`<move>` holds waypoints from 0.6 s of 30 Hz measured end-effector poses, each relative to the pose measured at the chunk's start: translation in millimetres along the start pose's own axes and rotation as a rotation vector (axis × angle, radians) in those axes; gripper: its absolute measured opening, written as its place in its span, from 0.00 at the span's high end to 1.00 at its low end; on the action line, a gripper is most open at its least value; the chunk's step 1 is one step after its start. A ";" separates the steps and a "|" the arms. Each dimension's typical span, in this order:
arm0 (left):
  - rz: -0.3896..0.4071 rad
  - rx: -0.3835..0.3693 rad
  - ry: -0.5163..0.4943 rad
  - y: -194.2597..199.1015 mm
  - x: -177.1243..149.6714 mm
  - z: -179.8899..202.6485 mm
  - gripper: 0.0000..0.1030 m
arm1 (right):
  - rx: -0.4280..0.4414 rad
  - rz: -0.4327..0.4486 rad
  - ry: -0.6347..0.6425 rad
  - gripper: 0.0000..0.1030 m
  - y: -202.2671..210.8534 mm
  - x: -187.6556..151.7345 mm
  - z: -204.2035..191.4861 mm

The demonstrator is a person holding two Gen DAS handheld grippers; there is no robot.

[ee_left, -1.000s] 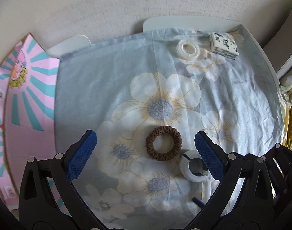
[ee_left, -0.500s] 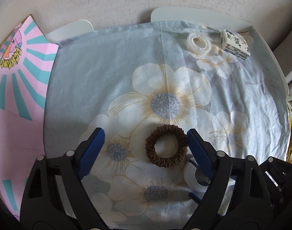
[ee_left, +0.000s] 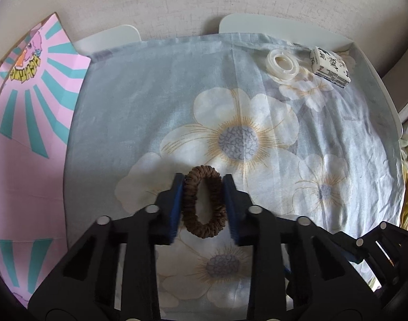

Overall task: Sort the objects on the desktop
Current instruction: 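Grasp the brown hair tie with the left gripper while the right gripper grasps the white clip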

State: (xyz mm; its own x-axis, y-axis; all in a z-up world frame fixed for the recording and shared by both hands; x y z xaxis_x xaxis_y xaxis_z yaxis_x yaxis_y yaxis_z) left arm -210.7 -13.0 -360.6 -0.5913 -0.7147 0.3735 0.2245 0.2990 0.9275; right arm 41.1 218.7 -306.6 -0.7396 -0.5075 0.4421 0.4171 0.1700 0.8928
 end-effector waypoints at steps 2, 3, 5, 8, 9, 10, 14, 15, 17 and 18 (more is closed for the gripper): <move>0.000 0.000 0.006 2.2 0.0 -2.1 0.81 | 0.002 0.008 -0.020 0.67 4.7 -1.2 1.7; 0.003 0.004 0.003 4.3 0.0 -2.7 0.82 | 0.005 0.010 -0.029 0.67 6.4 -1.7 2.6; 0.010 0.007 -0.005 8.7 0.2 -2.2 0.84 | 0.008 0.015 -0.047 0.67 10.1 -1.9 4.9; 0.013 0.003 -0.012 17.9 1.3 -0.8 0.85 | 0.010 0.023 -0.079 0.67 17.2 -0.1 10.4; 0.015 0.005 -0.010 21.6 2.5 -1.0 0.85 | 0.014 0.025 -0.090 0.67 19.6 0.9 12.2; 0.017 0.002 -0.009 26.4 4.6 -1.4 0.85 | 0.017 0.029 -0.103 0.67 22.7 2.7 14.3; 0.034 -0.022 0.000 47.6 22.7 1.3 0.85 | 0.014 0.050 -0.148 0.67 38.6 13.9 26.8; 0.040 -0.024 0.002 54.4 27.7 0.5 0.85 | 0.012 0.056 -0.157 0.68 43.0 16.9 30.6; 0.052 -0.017 0.002 65.7 34.9 0.8 0.85 | 0.014 0.066 -0.181 0.68 51.3 19.9 34.4; 0.064 -0.006 0.000 73.4 38.7 -1.9 0.85 | 0.010 0.073 -0.193 0.68 54.4 18.5 38.3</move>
Point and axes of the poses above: each gripper's, at about its wrist camera, not at the fingertips, and y roughly against the way its jaws point, z to its right, x to its top, the point moved 9 cm from there along -y, roughly the way its jaws point, and after that the axes turned 8 degrees about y, right-handed, at the moved point
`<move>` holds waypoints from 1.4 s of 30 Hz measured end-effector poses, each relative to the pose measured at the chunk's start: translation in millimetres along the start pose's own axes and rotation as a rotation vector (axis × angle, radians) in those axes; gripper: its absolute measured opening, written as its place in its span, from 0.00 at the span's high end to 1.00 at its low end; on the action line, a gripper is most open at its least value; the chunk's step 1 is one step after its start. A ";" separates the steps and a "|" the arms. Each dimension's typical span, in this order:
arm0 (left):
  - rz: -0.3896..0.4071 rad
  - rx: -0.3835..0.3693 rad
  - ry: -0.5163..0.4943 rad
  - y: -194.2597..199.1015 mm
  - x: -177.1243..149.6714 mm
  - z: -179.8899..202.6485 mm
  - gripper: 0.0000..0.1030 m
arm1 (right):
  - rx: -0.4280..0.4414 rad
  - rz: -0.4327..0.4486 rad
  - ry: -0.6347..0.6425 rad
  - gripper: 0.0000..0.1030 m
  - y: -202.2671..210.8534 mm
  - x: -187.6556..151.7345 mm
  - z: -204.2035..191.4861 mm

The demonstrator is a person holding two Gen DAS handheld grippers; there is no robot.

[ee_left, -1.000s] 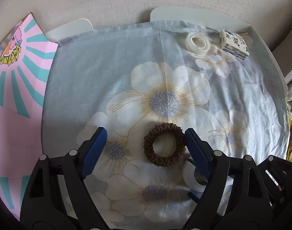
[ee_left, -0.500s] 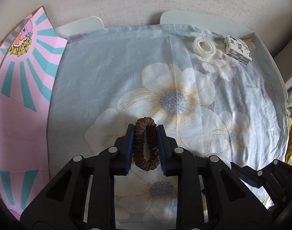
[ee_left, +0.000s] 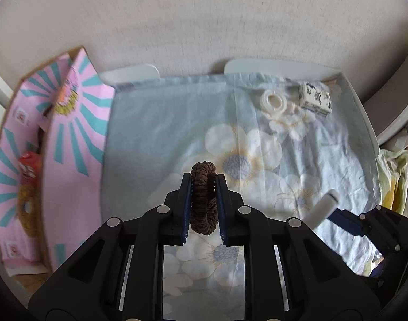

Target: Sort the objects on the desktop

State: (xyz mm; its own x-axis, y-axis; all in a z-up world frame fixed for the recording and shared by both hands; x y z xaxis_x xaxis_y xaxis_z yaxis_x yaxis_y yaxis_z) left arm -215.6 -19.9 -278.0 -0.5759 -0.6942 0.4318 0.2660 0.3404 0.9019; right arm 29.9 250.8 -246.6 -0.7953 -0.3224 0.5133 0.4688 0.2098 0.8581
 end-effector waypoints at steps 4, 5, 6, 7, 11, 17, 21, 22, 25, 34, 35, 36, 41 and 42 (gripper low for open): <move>0.035 0.019 -0.006 20.5 14.7 -13.1 0.85 | -0.010 0.015 -0.035 0.76 3.5 21.4 13.0; 0.040 0.016 -0.013 23.0 15.2 -14.4 0.85 | -0.005 0.022 -0.044 0.88 1.3 26.8 13.5; 0.044 0.017 -0.012 28.6 17.0 -17.2 0.85 | -0.004 0.026 -0.051 0.88 -0.7 31.5 14.3; 0.047 0.021 -0.012 32.5 18.4 -20.4 0.85 | -0.015 0.024 -0.048 0.88 -1.2 35.3 16.0; 0.050 0.022 -0.001 32.6 20.3 -27.1 0.85 | -0.028 -0.017 -0.051 0.89 -17.5 34.7 21.1; 0.043 0.024 0.003 34.3 17.2 -45.2 0.85 | 0.000 -0.006 -0.116 0.89 -17.8 40.5 28.2; 0.026 0.014 0.013 30.0 13.3 -50.9 0.85 | -0.010 -0.007 -0.094 0.89 -21.0 47.6 22.9; 0.025 0.008 0.010 29.9 13.1 -51.6 0.85 | -0.007 -0.004 -0.093 0.89 -21.4 49.6 21.3; 0.027 0.006 -0.003 29.4 14.0 -53.8 0.86 | -0.001 -0.001 -0.088 0.89 -23.4 55.2 16.6; 0.029 -0.009 0.001 29.1 21.3 -60.3 0.86 | 0.009 -0.010 -0.118 0.89 -34.1 70.1 15.8; 0.027 -0.011 -0.001 28.8 22.0 -61.0 0.86 | 0.003 -0.016 -0.133 0.89 -37.3 71.6 18.8; 0.030 -0.010 -0.001 28.7 22.7 -61.7 0.86 | 0.001 -0.024 -0.157 0.89 -41.8 73.4 23.0; 0.046 0.008 -0.016 31.0 26.5 -69.3 0.85 | 0.052 -0.030 -0.240 0.84 -58.5 85.9 34.1; 0.048 0.008 -0.018 31.2 27.3 -71.1 0.86 | 0.042 -0.041 -0.237 0.80 -62.5 87.8 34.4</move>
Point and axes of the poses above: each gripper's, at about its wrist camera, not at the fingertips, and y roughly against the way its jaws point, z to its right, x to its top, the point moved 9 cm from there along -y, roughly the way its jaws point, and after that the axes turned 8 degrees about y, right-handed, at the moved point
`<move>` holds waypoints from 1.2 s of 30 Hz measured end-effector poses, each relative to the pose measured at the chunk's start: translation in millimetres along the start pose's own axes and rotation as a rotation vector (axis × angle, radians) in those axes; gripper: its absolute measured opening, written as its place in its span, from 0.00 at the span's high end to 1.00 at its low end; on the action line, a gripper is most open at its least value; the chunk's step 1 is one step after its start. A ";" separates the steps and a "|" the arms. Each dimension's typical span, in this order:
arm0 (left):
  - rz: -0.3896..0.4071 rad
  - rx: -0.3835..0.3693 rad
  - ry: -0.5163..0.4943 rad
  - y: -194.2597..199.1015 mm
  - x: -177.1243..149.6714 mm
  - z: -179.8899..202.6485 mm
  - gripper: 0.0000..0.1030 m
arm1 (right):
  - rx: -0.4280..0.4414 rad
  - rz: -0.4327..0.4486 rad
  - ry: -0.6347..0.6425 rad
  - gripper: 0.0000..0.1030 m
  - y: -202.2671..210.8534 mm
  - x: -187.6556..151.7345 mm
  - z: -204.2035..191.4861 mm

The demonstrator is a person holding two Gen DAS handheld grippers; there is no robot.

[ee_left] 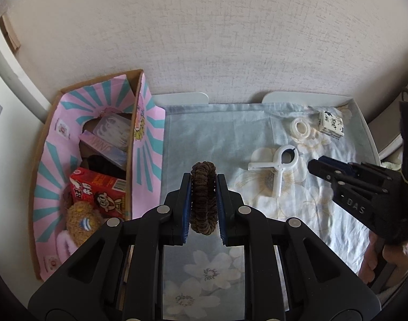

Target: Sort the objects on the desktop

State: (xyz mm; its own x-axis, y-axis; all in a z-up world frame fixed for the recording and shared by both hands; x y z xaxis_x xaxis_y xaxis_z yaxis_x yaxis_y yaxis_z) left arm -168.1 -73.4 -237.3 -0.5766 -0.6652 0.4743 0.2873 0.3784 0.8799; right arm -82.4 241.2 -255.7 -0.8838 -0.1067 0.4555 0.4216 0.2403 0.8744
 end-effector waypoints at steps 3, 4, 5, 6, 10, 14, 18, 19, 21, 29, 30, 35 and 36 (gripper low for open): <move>0.001 0.001 0.001 -1.5 1.7 -5.8 0.86 | -0.036 -0.024 0.010 0.54 -10.9 3.1 -2.8; -0.002 -0.002 0.007 -2.3 2.5 -7.8 0.86 | -0.036 -0.024 0.007 0.49 -12.9 3.3 -4.5; -0.004 -0.005 0.012 -2.7 3.1 -9.5 0.86 | -0.033 -0.027 0.000 0.46 -15.4 3.3 -6.0; -0.005 -0.008 0.016 -3.1 3.9 -11.1 0.86 | -0.030 -0.034 -0.010 0.45 -18.8 2.9 -7.5; -0.003 -0.012 0.014 -3.4 7.7 -16.4 0.86 | -0.063 -0.069 -0.053 0.44 -35.0 1.1 -7.6; -0.003 -0.019 0.000 -3.0 11.2 -22.9 0.86 | -0.111 -0.109 -0.155 0.44 -52.5 0.5 2.5; -0.008 -0.028 -0.013 -3.9 13.5 -30.9 0.86 | -0.152 -0.126 -0.217 0.44 -67.4 4.2 8.1; -0.009 -0.026 -0.013 -4.8 14.1 -33.5 0.86 | -0.161 -0.129 -0.218 0.44 -70.5 4.6 8.0; -0.014 -0.031 -0.017 -6.6 14.7 -36.8 0.85 | -0.187 -0.125 -0.218 0.45 -75.3 6.1 7.4; -0.024 -0.072 -0.059 -9.7 17.8 -43.8 0.86 | -0.263 -0.114 -0.168 0.61 -78.3 2.8 4.2; -0.024 -0.075 -0.058 -9.8 18.5 -44.2 0.86 | -0.264 -0.113 -0.170 0.61 -77.8 2.4 4.3; -0.021 -0.084 -0.071 -8.8 21.4 -43.7 0.86 | -0.258 -0.092 -0.173 0.61 -68.4 3.2 2.1; -0.021 -0.087 -0.076 -8.7 22.0 -43.5 0.86 | -0.255 -0.084 -0.169 0.61 -64.4 4.6 0.9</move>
Point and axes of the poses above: each gripper's, at about its wrist camera, not at the fingertips, and y roughly against the way its jaws point, z to its right, x to its top, the point moved 9 cm from there along -y, roughly the way its jaws point, and after that the axes turned 8 degrees about y, right-handed, at the moved point
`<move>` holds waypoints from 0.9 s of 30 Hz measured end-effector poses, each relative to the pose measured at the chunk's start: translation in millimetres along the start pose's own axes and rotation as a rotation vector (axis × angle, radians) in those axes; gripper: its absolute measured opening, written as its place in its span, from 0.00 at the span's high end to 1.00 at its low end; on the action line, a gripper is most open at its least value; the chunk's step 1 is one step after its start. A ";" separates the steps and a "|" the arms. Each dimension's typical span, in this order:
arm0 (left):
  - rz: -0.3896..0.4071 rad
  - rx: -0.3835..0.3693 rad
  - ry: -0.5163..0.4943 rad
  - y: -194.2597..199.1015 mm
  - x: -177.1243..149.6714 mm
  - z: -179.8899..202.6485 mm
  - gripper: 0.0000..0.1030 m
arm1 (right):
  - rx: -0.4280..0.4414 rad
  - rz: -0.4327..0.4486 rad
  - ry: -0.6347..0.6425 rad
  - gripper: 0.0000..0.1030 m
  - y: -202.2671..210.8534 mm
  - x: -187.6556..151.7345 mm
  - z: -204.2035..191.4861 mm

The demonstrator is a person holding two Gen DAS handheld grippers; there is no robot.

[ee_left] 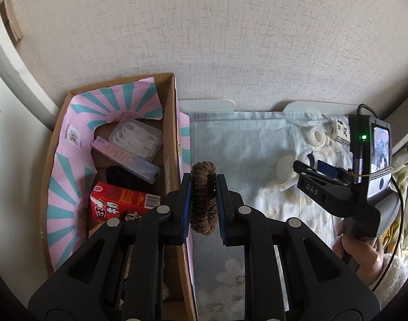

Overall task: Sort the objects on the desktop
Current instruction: 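Carry the white clip and hair tie into the cardboard box and release both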

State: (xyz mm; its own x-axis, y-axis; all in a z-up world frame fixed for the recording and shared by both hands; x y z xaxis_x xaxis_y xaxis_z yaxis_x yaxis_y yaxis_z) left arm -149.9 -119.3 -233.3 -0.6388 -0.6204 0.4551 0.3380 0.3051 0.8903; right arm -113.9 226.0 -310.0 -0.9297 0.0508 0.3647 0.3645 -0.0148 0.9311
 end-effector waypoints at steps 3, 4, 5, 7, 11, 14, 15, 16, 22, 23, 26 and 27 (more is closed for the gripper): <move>0.004 0.000 0.000 1.5 1.5 0.2 0.86 | 0.008 0.028 0.019 0.61 17.0 5.4 -1.9; 0.005 -0.001 0.001 2.8 2.2 0.1 0.86 | 0.013 0.038 0.027 0.61 23.7 7.6 -3.0; 0.005 -0.002 0.000 4.4 2.7 -0.2 0.86 | 0.020 0.052 0.040 0.61 33.1 10.9 -5.1; 0.009 -0.006 0.005 10.0 4.2 -2.5 0.86 | 0.031 0.083 0.076 0.61 54.1 18.2 -11.4; 0.026 -0.001 0.017 28.0 8.9 -14.3 0.86 | 0.063 0.147 0.154 0.61 96.1 43.0 -36.5; 0.055 0.022 0.051 45.5 14.6 -32.8 0.86 | 0.104 0.199 0.228 0.61 127.4 57.0 -62.2; 0.065 0.034 0.065 50.7 16.1 -40.5 0.86 | 0.121 0.215 0.254 0.61 137.2 61.3 -73.6; 0.071 0.043 0.080 55.0 16.9 -48.7 0.86 | 0.135 0.226 0.271 0.61 142.4 64.7 -87.5; 0.085 0.087 0.177 72.7 12.4 -99.7 0.86 | 0.217 0.269 0.403 0.61 169.5 77.1 -153.6; 0.086 0.092 0.188 75.0 9.4 -107.3 0.86 | 0.229 0.269 0.424 0.61 171.2 81.5 -165.0; 0.078 0.112 0.202 77.0 -1.0 -124.6 0.86 | 0.265 0.257 0.492 0.61 169.5 77.1 -195.8; 0.075 0.117 0.206 76.8 -4.4 -128.6 0.86 | 0.279 0.249 0.511 0.61 165.4 75.1 -206.2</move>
State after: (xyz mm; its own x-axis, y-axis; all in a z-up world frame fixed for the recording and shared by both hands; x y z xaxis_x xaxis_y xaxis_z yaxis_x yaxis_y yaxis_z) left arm -32.3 -186.1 -168.9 -0.4559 -0.7235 0.5184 0.2892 0.4304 0.8550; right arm -134.3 21.5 -127.7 -0.6983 -0.4047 0.5904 0.5090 0.2992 0.8071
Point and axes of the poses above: each gripper's, at about its wrist camera, not at the fingertips, and y roughly against the way its jaws point, z to its right, x to its top, the point moved 9 cm from there along -y, roughly the way its jaws point, and after that the axes turned 8 degrees about y, right-handed, at the moved point
